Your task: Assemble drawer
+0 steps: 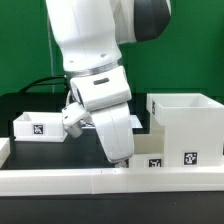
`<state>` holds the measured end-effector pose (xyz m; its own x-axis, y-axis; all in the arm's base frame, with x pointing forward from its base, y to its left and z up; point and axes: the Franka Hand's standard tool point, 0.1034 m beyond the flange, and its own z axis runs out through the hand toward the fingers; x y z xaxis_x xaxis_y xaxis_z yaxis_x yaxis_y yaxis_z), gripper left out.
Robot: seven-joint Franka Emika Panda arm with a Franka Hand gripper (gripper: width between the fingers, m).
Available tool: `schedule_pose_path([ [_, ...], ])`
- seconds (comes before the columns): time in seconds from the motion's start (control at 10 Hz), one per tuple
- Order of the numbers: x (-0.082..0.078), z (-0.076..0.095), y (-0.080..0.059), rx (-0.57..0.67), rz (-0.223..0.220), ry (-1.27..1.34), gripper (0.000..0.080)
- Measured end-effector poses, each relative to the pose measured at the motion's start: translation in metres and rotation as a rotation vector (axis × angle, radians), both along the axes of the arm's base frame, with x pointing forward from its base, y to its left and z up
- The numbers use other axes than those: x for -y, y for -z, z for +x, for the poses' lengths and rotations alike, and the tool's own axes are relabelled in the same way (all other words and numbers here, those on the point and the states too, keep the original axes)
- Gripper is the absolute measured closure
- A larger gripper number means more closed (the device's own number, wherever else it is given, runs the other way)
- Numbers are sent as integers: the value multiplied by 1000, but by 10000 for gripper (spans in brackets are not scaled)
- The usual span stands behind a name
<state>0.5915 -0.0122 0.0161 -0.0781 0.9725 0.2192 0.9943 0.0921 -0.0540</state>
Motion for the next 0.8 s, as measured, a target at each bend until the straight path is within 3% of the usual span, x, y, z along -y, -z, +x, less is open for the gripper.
schedule_pose_path([
  [0.3, 0, 1, -1, -4, -39, 3, 150],
  [0.8, 1, 0, 0, -6, -42, 7, 150],
])
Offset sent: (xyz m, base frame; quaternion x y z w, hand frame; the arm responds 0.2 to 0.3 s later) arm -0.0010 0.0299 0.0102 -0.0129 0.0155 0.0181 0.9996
